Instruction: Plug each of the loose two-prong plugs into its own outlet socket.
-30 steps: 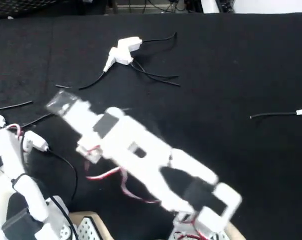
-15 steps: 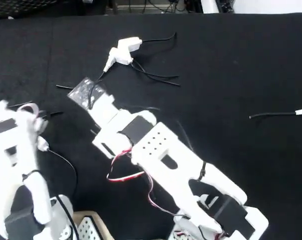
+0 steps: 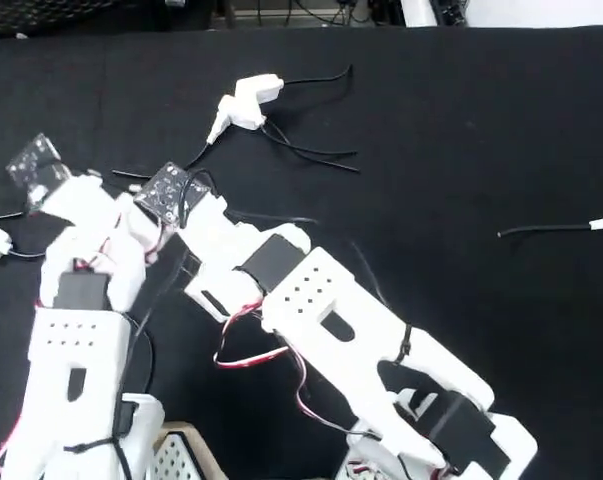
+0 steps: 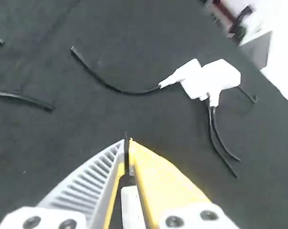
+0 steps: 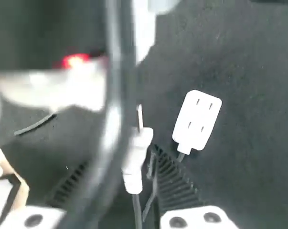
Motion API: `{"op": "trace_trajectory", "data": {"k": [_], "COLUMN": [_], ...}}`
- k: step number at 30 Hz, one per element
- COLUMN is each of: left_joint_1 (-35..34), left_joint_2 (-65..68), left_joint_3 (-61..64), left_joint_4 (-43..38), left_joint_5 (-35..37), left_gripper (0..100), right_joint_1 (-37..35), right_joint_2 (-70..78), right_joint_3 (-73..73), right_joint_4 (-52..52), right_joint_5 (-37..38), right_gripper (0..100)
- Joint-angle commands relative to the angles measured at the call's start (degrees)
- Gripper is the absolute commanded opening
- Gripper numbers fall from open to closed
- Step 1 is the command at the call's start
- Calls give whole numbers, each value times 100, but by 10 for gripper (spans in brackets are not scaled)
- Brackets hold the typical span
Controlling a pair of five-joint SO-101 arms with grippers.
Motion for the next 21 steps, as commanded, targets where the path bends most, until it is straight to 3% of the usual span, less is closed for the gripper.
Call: {"op": "trace_trajectory", "data": {"k": [1,5,13,21], "left_joint_1": [101,295,848,1209], "left_joint_2": [-466,-607,-1081,-1073], "left_joint_3": [752,1323,1622,2615], "left_joint_4": [-870,-1442,-1521,-2778], "left_joint_5": [-35,-35,-246,-835], "left_gripper": [76,161,167,167], "right_joint_1": [-70,-105,-79,-70], "right_joint_2": [-286,-567,-1429,-1692], "right_joint_3": [-66,-22,66,66], "right_joint_4": [26,26,281,378], "right_joint_5": [-18,-35,0,0], "right_gripper": [12,12,12,12]}}
